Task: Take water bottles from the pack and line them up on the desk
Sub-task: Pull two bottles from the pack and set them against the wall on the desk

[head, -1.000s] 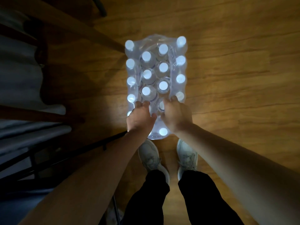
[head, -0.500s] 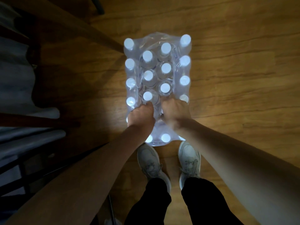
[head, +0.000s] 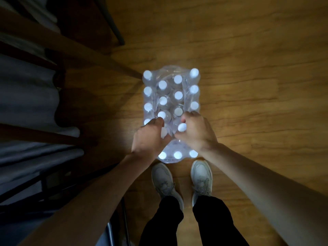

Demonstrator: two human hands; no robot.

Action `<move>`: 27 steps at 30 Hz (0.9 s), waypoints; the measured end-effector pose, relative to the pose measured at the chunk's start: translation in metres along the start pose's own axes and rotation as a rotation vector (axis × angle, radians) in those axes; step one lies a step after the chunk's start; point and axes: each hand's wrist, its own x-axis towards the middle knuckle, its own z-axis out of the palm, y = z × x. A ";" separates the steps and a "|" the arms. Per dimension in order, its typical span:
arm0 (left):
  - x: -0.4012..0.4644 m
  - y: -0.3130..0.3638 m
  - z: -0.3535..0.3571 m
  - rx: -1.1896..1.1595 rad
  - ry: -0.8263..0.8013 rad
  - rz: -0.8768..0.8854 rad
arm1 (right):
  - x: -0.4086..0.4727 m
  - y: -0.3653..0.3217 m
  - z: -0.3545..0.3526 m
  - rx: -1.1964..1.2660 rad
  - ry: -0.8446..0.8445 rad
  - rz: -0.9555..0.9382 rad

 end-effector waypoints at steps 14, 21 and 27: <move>-0.145 0.073 -0.176 -0.060 0.046 -0.088 | -0.141 -0.094 -0.153 0.145 0.112 0.044; -0.234 0.110 -0.274 -0.130 0.139 -0.082 | -0.234 -0.155 -0.243 0.155 0.107 0.098; -0.302 0.125 -0.329 -0.212 0.191 -0.090 | -0.299 -0.194 -0.289 0.166 0.181 0.088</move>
